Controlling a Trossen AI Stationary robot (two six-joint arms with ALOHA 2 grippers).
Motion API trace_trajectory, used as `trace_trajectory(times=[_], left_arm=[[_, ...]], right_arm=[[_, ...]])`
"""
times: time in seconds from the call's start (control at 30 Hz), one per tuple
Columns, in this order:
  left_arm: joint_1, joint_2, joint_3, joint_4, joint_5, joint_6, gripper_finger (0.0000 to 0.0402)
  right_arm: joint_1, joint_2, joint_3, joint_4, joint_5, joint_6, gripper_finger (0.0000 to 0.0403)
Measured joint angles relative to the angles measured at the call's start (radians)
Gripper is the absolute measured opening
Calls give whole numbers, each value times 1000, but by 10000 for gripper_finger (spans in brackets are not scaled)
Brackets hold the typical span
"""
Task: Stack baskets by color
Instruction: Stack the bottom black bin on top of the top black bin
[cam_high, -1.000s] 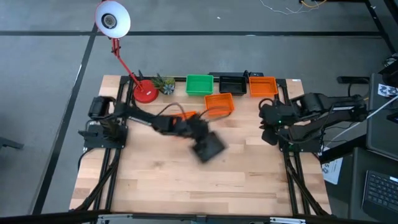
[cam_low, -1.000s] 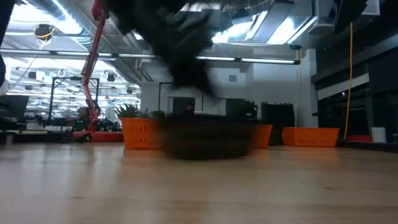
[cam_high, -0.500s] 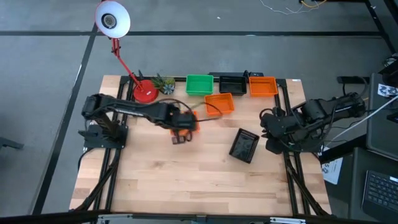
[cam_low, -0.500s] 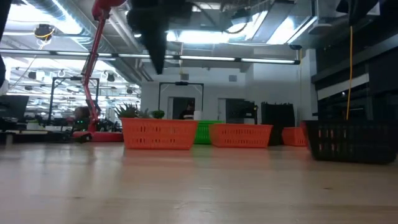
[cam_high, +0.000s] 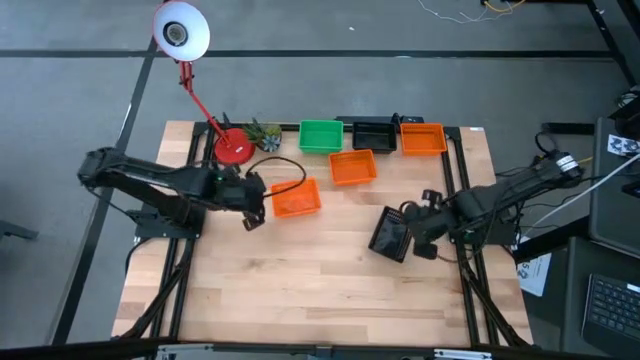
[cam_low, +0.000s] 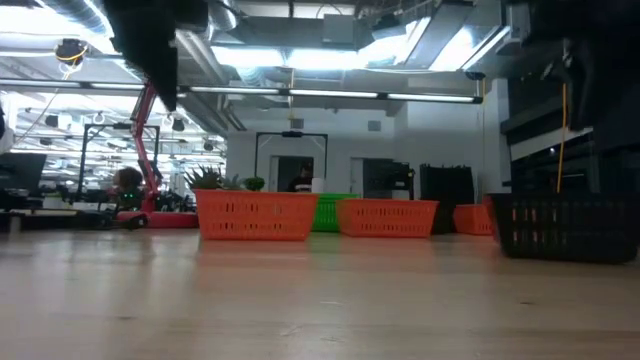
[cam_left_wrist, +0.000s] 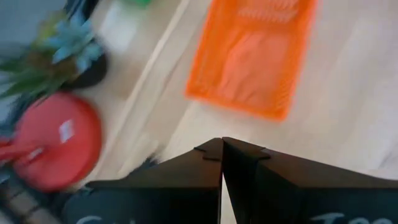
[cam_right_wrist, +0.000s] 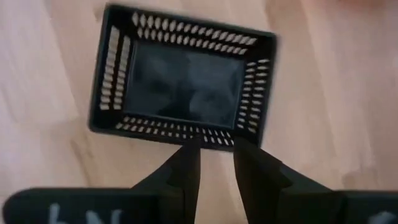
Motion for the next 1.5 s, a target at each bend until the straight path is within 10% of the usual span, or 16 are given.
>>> trace_trajectory(times=[0.17,0.6,1.2,1.5], left_arm=[[-20,-106,-64,69,-3,5,0],[-17,-142,-89,117,-50,0,0],[-58,-142,-89,129,-112,120,0],[-78,-142,-89,129,-112,121,0]], right_arm=[[0,37,-94,116,-170,-256,96],[8,104,24,155,-205,-566,96],[6,104,25,166,-248,-407,150],[11,103,-48,184,-243,-666,200]])
